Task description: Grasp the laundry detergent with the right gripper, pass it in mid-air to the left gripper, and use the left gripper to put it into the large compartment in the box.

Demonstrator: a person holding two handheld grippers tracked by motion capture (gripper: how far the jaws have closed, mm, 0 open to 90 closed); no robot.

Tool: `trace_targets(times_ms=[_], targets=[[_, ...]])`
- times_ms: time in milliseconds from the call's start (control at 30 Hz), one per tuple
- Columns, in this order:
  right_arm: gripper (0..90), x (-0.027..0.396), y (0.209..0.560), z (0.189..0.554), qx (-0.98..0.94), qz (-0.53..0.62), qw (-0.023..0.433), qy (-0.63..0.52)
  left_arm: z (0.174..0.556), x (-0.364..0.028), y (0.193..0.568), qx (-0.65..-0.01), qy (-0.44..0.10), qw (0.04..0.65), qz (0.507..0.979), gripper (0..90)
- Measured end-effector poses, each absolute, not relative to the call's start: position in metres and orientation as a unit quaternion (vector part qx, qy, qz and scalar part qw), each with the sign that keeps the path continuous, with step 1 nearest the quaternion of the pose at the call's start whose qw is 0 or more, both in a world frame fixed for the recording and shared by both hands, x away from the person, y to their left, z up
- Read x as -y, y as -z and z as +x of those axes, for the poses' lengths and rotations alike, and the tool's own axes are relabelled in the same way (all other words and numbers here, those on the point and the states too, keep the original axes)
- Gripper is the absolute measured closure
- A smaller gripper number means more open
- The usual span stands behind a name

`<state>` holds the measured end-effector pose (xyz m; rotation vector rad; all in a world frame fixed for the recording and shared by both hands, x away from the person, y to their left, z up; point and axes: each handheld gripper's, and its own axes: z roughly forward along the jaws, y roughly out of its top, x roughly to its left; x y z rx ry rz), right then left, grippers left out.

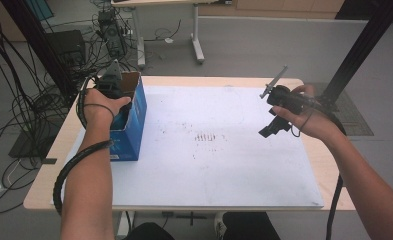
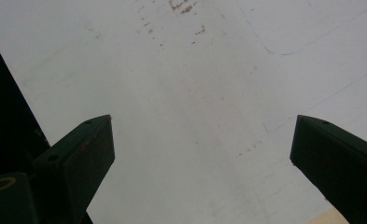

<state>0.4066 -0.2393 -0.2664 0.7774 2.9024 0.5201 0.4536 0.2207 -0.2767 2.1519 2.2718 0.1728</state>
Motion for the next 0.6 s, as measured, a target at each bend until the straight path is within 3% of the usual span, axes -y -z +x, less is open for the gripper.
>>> trace_targets(times_ms=[600], targets=[[6.3, 0.2373, 0.2668, 0.4055, -0.952, 0.253, 0.045, -0.168, 0.4532, -0.2219, 0.2765, -0.725, -0.054, 0.005, 0.687, 36.6]])
